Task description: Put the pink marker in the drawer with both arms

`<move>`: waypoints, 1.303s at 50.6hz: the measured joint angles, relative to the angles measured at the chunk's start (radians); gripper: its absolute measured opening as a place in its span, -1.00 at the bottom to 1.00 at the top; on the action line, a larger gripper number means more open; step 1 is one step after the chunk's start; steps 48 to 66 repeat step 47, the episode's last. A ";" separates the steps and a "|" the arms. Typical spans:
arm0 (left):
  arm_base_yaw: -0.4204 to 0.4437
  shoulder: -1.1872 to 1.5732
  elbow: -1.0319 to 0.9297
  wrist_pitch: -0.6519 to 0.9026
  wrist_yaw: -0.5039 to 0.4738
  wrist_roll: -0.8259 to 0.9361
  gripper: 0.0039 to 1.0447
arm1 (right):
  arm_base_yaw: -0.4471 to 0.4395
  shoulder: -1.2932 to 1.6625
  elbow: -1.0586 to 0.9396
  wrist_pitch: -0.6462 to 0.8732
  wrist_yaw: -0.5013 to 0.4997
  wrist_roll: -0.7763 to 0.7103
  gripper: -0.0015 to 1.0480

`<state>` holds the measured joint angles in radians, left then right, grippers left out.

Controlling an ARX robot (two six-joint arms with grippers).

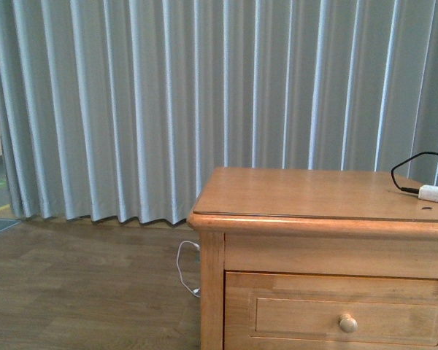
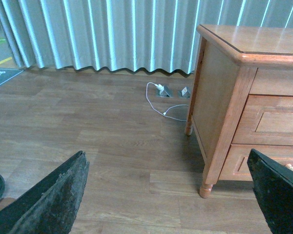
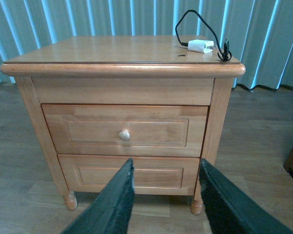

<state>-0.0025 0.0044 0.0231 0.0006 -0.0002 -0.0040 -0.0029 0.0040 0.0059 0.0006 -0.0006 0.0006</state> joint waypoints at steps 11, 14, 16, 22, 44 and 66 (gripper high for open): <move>0.000 0.000 0.000 0.000 0.000 0.000 0.88 | 0.000 0.000 0.000 0.000 0.000 0.000 0.57; 0.000 0.000 0.000 0.000 0.000 0.000 0.88 | 0.000 0.000 0.000 0.000 0.000 0.000 0.78; 0.000 0.000 0.000 0.000 0.000 0.000 0.88 | 0.000 0.000 0.000 0.000 0.000 0.001 0.87; 0.000 0.000 0.000 0.000 0.000 0.000 0.88 | 0.000 0.000 0.000 0.000 0.000 0.000 0.83; 0.000 0.000 0.000 0.000 0.000 0.000 0.88 | 0.000 0.000 0.000 0.000 0.000 0.000 0.83; 0.000 0.000 0.000 0.000 0.000 0.000 0.88 | 0.000 0.000 0.000 0.000 0.000 0.000 0.83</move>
